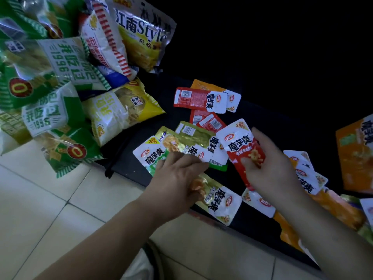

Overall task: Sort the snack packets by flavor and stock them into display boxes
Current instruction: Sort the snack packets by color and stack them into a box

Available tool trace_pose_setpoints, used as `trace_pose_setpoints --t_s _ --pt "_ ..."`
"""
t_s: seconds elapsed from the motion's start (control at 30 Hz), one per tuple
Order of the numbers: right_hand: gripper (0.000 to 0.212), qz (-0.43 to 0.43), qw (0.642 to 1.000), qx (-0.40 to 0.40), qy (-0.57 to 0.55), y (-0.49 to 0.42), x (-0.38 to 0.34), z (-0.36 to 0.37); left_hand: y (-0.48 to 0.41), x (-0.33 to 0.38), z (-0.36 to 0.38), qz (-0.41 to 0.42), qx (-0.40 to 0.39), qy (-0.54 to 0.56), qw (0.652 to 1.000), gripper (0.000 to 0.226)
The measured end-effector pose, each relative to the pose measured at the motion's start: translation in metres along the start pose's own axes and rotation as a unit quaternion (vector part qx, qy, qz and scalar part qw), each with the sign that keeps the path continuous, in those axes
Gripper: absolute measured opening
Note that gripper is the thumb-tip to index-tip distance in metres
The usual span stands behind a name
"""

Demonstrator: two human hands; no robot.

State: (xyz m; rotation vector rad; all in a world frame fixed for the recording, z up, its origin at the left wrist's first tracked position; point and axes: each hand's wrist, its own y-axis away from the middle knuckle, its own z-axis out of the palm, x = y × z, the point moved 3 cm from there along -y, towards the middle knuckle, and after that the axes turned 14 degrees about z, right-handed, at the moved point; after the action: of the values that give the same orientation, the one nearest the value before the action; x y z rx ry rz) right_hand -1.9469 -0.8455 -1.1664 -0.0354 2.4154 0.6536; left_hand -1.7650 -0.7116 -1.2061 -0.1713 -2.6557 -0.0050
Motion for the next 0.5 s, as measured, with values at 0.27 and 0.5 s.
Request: trace_pose_setpoints --t_s 0.27,0.5 --pt "0.074 0.015 0.999 0.036 -0.022 -0.013 0.014 -0.007 -0.003 -0.016 -0.014 -0.018 0.066 -0.024 0.997 0.061" --pt "0.071 0.046 0.992 0.116 -0.020 -0.047 0.023 -0.048 -0.023 -0.031 -0.007 -0.026 0.029 -0.034 0.999 0.059"
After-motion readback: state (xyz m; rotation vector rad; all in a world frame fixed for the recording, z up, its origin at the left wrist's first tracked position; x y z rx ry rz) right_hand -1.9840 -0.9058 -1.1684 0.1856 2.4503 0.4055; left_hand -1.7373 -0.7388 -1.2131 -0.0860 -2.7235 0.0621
